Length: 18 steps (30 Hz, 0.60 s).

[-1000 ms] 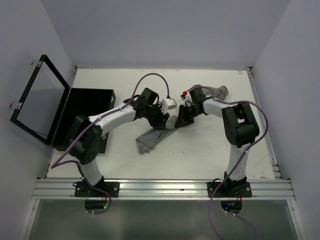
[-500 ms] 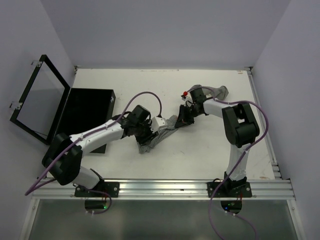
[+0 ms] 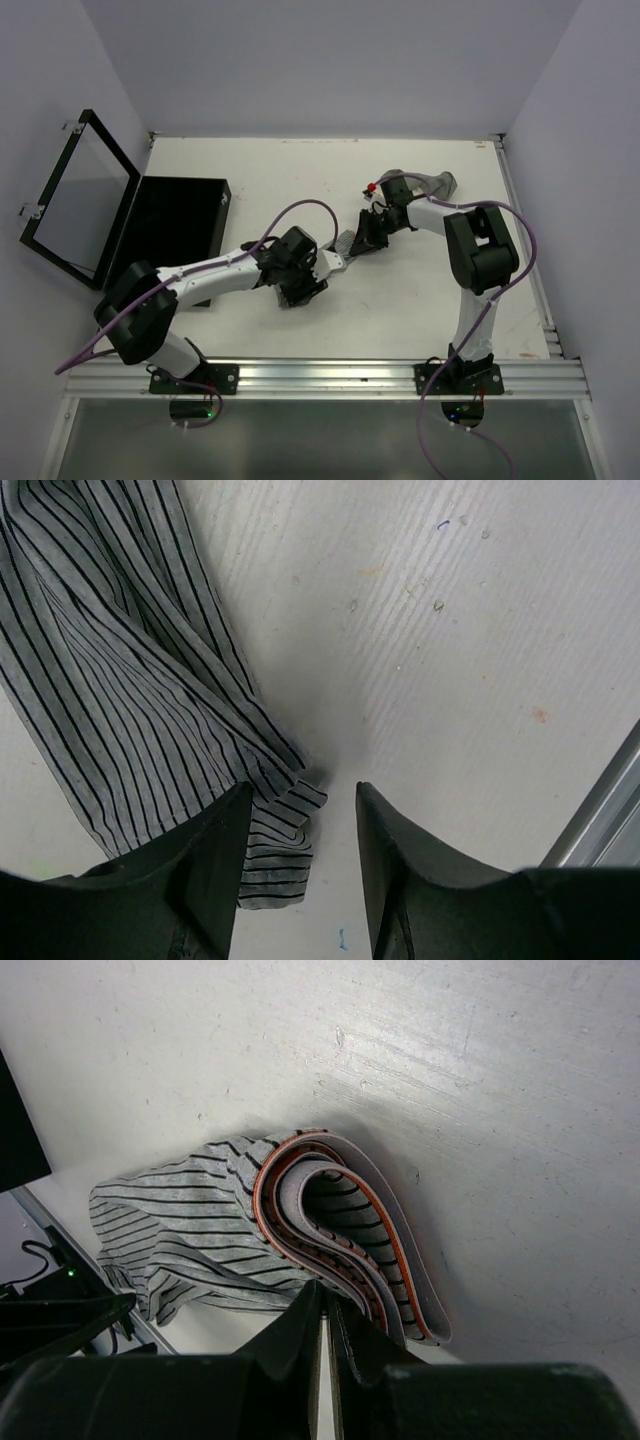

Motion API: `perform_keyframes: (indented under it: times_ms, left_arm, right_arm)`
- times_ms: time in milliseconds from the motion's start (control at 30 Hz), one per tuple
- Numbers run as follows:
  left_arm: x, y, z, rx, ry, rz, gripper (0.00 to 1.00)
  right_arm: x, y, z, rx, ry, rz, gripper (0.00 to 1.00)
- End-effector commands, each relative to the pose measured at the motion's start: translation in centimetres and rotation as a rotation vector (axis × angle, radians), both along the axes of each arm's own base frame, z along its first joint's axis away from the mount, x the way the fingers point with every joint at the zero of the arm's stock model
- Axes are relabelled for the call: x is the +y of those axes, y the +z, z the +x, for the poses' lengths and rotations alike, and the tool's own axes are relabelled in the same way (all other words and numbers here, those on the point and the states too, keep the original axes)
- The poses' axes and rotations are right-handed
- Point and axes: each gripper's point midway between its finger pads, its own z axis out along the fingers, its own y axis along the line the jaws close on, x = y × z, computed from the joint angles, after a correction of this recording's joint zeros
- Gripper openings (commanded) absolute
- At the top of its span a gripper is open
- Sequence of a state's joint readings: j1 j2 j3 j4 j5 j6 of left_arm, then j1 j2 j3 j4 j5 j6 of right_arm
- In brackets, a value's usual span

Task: Roll the underwear
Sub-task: Fold the underwear

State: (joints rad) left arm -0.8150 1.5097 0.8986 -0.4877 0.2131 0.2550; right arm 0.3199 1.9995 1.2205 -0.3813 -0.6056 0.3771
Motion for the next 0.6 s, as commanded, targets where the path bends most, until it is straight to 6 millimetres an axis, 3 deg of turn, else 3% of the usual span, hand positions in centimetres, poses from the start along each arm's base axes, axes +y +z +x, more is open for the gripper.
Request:
perform_keyframes:
  times_ms: [0, 367, 567]
  left_arm:
    - [-1.2, 0.1, 1.0, -0.045, 0.02, -0.013, 0.5]
    - [-1.5, -0.7, 2.7, -0.124, 0.058, 0.053, 0.46]
    - [-1.3, -0.3, 3.5, -0.161, 0.081, 0.065, 0.31]
  right_arm:
    - [-2.3, -3.3, -0.4, 0.037, -0.038, -0.113, 0.11]
    - [-2.5, -3.4, -0.3, 0.041, -0.042, -0.118, 0.11]
    - [-2.7, -3.4, -0.4, 0.04, -0.043, -0.121, 0.11]
